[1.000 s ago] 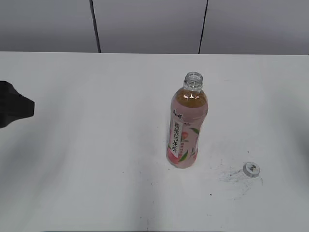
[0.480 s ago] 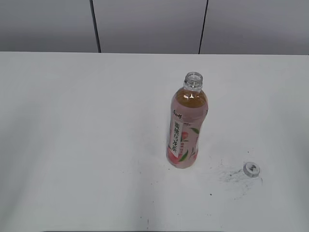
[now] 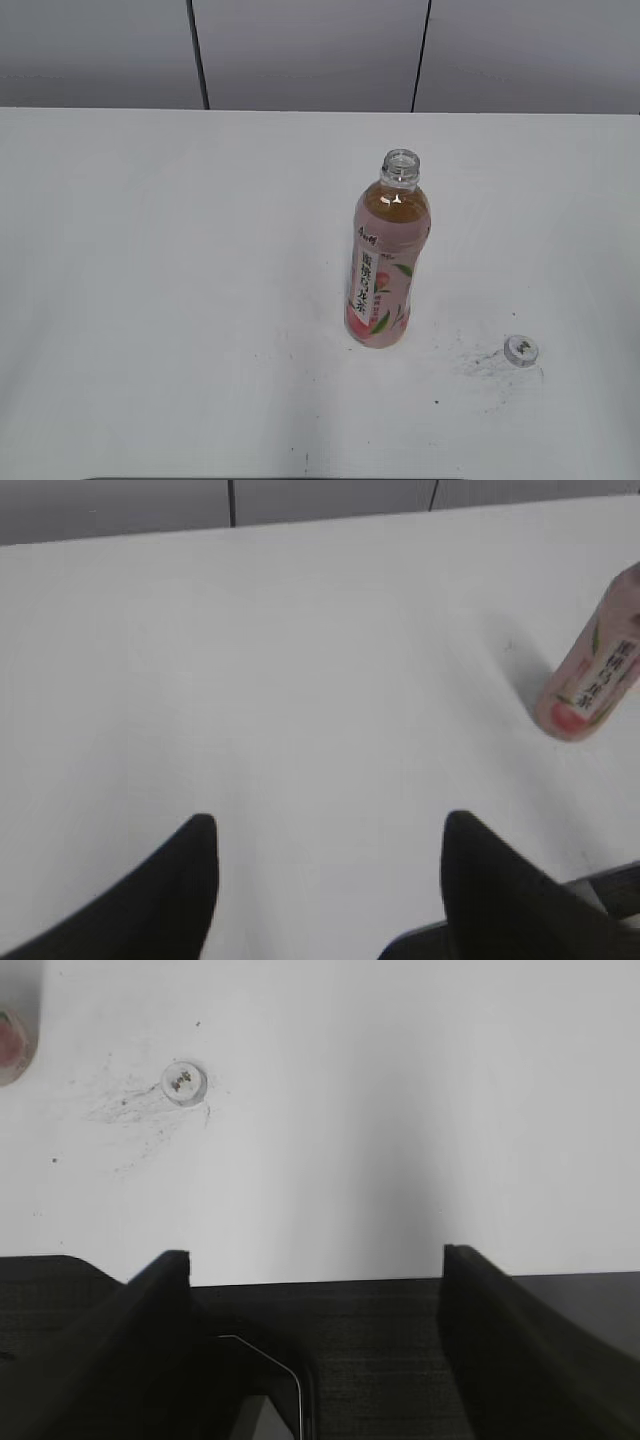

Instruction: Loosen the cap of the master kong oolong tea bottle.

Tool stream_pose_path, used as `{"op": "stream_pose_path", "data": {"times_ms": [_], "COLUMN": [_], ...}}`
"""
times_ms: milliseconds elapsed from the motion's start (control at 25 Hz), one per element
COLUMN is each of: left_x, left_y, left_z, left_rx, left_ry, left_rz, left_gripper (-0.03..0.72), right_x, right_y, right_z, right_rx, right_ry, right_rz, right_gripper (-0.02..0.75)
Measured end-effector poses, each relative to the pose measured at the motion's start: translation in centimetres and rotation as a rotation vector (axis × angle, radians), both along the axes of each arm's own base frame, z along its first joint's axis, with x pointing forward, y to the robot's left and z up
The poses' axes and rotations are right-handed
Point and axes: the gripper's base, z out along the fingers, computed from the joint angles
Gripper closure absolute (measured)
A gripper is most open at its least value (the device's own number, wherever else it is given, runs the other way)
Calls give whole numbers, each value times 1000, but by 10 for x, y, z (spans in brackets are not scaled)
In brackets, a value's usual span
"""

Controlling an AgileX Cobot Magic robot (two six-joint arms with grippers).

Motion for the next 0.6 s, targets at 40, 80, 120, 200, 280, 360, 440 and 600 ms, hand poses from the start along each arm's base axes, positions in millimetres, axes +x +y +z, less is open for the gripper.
{"op": "stream_pose_path", "data": {"times_ms": [40,80,120,200,280,360,440,600], "left_x": [-4,-8,-11,-14,-15,-16,-17,-17], "left_y": [1,3,4,4,2,0,-2,-2], "left_z": [-3,-6,-8,-8,-8,-8,-8,-8], "left_rx": [3,5,2,10,25,42,47,55], "left_ry": [-16,-33,-53,-75,-76,-81,-81,-84], "left_rz": [-8,-19,-29,-45,-76,-116,-138,-147], "left_gripper": [268,271,272,273,274,274,274,274], "right_x": [-1,-3,-4,-6,-10,-16,-25,-47], "right_y": [0,0,0,0,-1,0,1,3], "right_z": [-1,-2,-4,-12,-25,-34,-31,-27], "right_rx": [-4,-8,-10,-20,-30,-41,-41,-40], "right_ry": [-4,-7,-6,8,25,17,-54,-197], "right_rz": [5,11,14,26,39,65,104,134], "right_gripper": [160,160,160,160,160,160,160,160]}}
